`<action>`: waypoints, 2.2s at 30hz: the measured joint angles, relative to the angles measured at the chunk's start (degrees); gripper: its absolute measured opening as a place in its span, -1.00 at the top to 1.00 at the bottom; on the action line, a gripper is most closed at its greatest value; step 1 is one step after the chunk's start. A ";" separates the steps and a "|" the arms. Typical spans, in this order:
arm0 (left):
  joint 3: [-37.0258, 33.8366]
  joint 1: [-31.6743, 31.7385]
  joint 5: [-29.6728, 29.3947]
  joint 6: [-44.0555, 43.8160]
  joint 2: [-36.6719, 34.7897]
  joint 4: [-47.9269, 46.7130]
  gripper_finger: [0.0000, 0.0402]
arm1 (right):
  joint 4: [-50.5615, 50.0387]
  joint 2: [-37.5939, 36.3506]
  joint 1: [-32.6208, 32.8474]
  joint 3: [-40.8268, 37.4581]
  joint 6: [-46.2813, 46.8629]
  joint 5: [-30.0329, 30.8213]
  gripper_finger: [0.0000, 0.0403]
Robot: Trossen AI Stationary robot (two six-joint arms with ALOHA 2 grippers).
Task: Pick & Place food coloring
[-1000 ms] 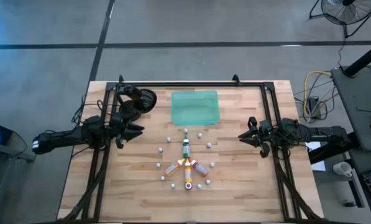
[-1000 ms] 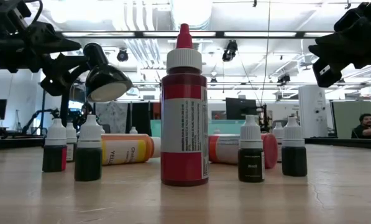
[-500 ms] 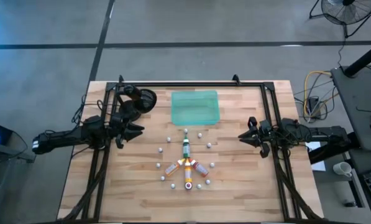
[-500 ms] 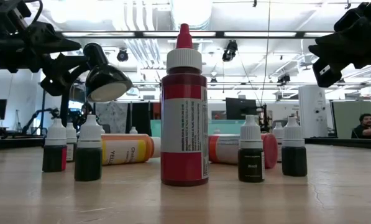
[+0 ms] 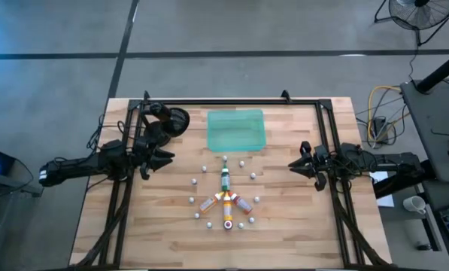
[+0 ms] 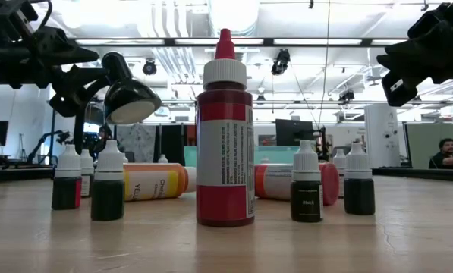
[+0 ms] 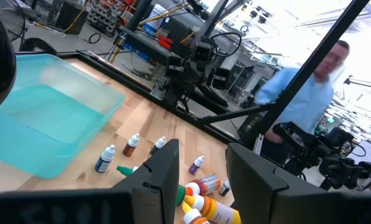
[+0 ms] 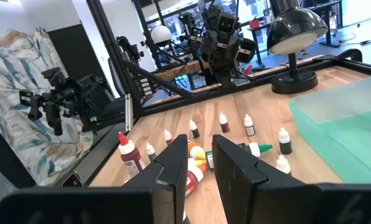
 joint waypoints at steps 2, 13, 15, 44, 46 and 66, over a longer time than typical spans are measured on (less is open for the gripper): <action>0.00 0.00 0.00 0.01 -0.01 0.01 0.47 | 0.01 0.01 0.01 0.01 0.00 0.02 0.66; -0.01 0.00 0.00 0.01 0.00 -0.01 0.47 | 0.02 0.00 0.02 0.01 -0.02 0.01 0.66; 0.00 0.00 0.00 0.01 -0.01 0.01 0.47 | 0.02 0.00 0.02 0.00 0.00 0.02 0.66; 0.00 0.02 0.00 0.01 -0.01 0.01 0.47 | 0.85 0.02 0.00 0.00 21.29 6.77 0.66; 0.00 0.02 0.00 -0.01 0.00 -0.01 0.47 | 1.04 0.20 0.00 0.00 31.42 11.10 0.66; 0.00 0.00 0.02 -0.01 -0.01 0.03 0.47 | 33.30 16.80 0.00 0.00 44.29 27.83 0.66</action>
